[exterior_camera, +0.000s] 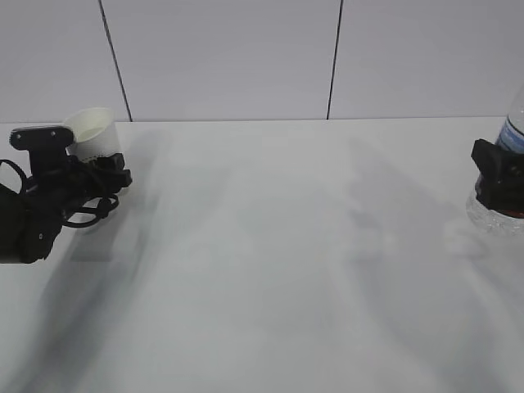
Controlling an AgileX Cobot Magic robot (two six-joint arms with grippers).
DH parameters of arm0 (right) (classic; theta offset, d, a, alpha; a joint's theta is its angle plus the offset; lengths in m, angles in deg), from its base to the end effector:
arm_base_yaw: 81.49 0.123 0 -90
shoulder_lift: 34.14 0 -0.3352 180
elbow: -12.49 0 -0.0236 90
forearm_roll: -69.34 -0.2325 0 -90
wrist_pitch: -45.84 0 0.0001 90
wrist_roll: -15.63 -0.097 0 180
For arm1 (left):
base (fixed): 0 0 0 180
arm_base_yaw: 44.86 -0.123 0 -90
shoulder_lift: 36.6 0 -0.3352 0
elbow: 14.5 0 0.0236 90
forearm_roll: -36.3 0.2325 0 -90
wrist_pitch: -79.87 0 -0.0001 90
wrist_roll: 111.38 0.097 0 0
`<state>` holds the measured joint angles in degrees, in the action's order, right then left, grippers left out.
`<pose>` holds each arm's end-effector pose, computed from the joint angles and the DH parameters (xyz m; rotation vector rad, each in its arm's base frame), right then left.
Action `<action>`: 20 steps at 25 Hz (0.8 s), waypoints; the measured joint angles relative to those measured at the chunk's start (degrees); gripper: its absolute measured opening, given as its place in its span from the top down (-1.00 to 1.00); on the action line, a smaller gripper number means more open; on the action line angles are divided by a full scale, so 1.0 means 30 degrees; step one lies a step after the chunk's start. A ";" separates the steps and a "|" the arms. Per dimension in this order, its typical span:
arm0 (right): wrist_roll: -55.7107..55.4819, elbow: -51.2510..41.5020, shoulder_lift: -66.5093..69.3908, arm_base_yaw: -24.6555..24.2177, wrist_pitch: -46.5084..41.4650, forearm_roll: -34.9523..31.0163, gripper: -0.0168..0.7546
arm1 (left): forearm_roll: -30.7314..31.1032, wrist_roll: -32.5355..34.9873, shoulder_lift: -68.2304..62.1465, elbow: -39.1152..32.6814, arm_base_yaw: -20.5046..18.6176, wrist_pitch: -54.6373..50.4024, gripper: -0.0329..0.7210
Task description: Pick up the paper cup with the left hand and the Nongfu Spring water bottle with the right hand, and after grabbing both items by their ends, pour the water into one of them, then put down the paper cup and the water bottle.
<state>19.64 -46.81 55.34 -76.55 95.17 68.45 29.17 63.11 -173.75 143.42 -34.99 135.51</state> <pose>0.2325 0.0190 0.2556 -0.1180 1.7318 0.0092 0.4391 -0.0663 0.1188 -0.0679 1.8115 -0.1478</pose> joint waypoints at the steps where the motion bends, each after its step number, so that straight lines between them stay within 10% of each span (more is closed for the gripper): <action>1: 0.0000 0.0000 0.0000 0.0000 0.0000 0.0039 -0.39 | 0.0000 0.0000 0.0000 0.0000 0.0000 0.0073 -0.38; 20: 0.0000 0.0000 0.0000 0.0000 0.0000 0.0500 -0.39 | -0.0009 -0.0038 -0.0956 0.0286 0.0000 0.1501 -0.38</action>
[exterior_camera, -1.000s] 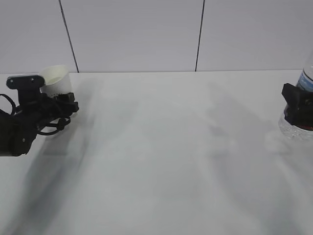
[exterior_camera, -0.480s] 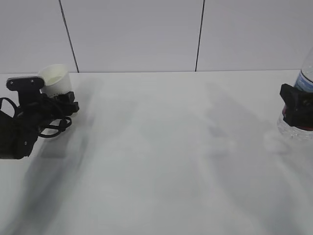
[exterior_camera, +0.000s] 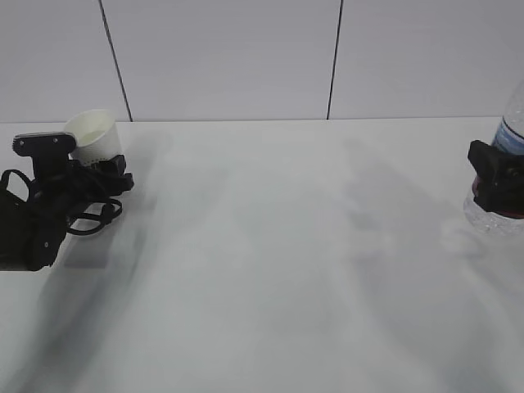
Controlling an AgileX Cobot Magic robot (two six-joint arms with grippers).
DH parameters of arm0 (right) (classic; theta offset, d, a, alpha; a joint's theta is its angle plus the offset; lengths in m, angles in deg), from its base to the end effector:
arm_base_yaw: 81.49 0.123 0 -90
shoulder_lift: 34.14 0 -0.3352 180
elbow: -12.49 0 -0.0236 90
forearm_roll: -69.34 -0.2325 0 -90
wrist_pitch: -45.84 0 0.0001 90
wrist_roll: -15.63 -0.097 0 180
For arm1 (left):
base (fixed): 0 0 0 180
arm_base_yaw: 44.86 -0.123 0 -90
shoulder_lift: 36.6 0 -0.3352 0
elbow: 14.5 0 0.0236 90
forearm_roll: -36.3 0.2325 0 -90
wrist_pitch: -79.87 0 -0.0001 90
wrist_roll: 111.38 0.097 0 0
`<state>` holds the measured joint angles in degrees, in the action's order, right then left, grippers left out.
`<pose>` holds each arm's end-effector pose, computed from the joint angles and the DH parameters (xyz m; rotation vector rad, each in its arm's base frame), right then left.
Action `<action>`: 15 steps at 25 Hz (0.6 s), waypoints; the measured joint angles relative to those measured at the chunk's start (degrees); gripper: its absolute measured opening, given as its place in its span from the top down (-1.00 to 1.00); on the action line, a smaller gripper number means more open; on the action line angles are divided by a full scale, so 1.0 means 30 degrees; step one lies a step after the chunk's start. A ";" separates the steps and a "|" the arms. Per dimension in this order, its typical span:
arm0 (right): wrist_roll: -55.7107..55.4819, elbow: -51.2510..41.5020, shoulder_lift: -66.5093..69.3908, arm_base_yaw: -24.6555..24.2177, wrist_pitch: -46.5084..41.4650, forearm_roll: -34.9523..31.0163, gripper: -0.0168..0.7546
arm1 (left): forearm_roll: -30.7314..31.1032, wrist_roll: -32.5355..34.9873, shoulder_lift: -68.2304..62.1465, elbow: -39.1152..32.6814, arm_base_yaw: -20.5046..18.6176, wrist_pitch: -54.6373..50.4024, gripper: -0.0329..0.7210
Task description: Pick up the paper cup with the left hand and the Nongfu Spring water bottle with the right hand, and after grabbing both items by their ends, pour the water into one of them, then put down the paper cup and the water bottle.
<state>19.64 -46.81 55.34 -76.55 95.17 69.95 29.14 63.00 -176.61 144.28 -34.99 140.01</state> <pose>0.2324 0.0209 0.2556 -0.1474 1.7295 0.0138 0.4437 -0.0666 0.1069 -0.0682 1.7675 -0.1456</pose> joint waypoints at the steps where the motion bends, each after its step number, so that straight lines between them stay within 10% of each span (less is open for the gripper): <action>1: 0.0000 0.0000 0.0000 0.0000 0.0000 0.0000 -0.39 | 0.0000 0.0000 0.0000 0.0000 0.0000 0.0000 -0.38; 8: 0.0000 0.0000 0.0000 0.0000 0.0000 0.0044 -0.39 | 0.0063 -0.0034 0.0000 0.0035 0.0000 0.0014 -0.86; 15: 0.0000 0.0000 0.0000 0.0000 0.0000 0.0053 -0.39 | -0.0088 -0.0034 0.0982 0.0035 0.0000 0.0120 -0.92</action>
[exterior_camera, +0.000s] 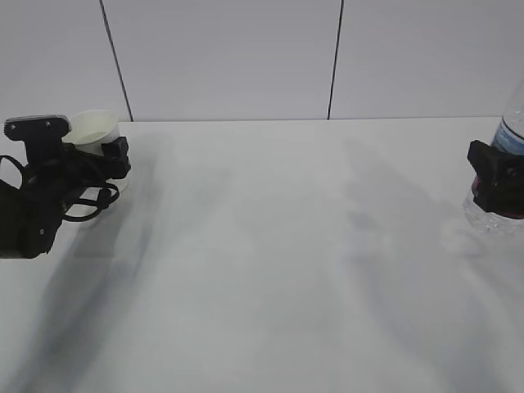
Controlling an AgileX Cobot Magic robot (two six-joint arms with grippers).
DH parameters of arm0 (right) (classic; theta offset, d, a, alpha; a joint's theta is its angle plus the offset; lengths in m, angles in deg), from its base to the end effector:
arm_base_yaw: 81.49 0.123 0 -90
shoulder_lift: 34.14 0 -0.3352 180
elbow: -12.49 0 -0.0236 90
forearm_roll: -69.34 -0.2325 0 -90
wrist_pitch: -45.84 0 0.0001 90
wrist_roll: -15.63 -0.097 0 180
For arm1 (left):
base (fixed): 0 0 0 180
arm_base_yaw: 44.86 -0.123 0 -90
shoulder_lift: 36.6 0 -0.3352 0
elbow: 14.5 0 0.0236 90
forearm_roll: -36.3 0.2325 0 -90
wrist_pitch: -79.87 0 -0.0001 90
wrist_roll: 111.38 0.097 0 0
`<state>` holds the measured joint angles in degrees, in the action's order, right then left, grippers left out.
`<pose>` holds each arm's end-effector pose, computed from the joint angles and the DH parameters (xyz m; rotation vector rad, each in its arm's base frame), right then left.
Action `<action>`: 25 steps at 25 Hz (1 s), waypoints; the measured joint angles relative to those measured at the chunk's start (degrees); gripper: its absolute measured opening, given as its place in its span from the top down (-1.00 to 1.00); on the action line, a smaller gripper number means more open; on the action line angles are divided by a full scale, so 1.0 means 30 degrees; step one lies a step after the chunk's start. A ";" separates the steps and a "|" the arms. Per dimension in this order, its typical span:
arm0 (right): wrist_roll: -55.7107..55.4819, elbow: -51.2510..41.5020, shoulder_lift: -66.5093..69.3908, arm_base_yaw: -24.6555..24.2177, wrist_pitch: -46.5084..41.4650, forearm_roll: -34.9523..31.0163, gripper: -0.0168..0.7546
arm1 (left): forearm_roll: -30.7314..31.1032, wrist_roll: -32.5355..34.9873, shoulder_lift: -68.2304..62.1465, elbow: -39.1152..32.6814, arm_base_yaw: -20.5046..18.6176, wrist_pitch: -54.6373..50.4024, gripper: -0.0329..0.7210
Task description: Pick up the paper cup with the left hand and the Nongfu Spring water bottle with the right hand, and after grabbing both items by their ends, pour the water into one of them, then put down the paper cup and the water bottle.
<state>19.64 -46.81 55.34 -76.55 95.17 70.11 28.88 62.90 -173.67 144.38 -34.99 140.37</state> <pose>0.2324 0.0211 0.2556 -0.1505 1.7293 0.0143 0.4444 -0.0663 0.1309 -0.0767 1.7084 -0.1539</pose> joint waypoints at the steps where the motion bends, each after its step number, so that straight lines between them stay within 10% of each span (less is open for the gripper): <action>1: 0.0000 0.0000 0.0000 0.0000 0.0000 0.0000 -0.39 | 0.0003 0.0000 0.0002 0.0000 0.0000 -0.0037 -0.91; 25: -0.0068 0.0000 0.0000 0.0000 0.0000 0.0366 -0.39 | -0.0084 0.0000 0.0226 0.0067 0.0000 -0.2610 -0.91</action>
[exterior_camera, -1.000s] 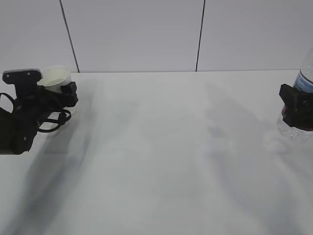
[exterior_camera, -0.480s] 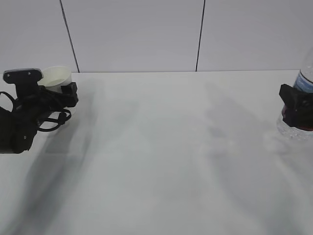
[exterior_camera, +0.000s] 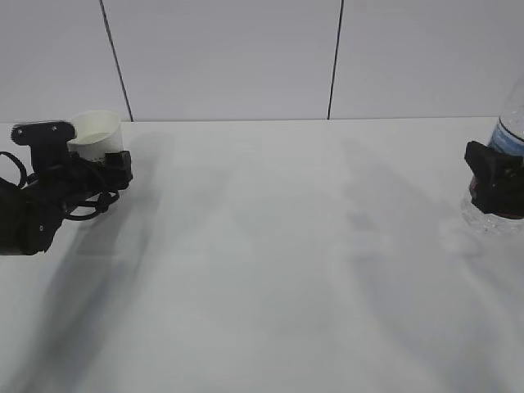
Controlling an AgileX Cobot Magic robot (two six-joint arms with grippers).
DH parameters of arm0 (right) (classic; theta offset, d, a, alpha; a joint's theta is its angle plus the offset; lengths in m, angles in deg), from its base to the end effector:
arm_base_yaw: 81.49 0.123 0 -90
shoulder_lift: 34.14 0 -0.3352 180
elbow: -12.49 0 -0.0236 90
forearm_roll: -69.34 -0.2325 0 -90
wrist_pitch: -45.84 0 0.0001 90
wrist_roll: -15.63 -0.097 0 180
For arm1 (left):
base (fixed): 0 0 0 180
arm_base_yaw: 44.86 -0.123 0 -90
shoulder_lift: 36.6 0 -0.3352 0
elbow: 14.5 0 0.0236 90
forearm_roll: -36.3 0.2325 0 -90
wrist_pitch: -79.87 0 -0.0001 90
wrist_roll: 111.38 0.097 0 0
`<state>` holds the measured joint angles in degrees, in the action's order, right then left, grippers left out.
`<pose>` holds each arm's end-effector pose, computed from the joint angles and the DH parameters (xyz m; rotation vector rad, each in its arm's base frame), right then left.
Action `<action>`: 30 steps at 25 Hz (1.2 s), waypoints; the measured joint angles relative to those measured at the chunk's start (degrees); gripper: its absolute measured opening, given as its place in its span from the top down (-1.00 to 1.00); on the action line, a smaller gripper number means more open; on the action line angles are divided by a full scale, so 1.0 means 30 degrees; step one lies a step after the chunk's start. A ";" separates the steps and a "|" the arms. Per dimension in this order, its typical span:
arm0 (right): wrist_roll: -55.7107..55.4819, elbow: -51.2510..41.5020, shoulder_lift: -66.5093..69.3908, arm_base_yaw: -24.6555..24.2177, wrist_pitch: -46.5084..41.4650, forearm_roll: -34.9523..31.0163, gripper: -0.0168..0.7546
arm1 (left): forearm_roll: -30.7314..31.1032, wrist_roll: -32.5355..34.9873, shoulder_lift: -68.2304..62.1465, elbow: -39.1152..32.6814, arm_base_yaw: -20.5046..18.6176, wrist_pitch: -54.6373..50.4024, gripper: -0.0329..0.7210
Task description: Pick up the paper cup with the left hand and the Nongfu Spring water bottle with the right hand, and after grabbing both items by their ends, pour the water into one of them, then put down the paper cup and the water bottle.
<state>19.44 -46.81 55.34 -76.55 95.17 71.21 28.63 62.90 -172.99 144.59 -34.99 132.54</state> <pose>0.2322 0.0225 0.2555 -0.1690 1.7277 0.0203 0.4425 -0.0666 0.1240 -0.0832 1.8297 -0.1516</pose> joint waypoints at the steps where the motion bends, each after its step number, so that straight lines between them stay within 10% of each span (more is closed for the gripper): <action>1: -0.0035 0.0000 0.0000 0.0000 0.0000 0.0000 -0.39 | 0.0000 0.0000 0.0000 0.0000 0.0000 -0.0207 -0.91; 30: -0.0152 0.0000 0.0000 0.0000 0.0299 0.0033 -0.39 | -0.0173 -0.0027 0.2668 -0.1926 0.0705 -0.3370 -0.72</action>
<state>18.99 -46.81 55.34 -76.55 96.06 71.31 28.11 62.82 -164.99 138.81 -32.88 122.43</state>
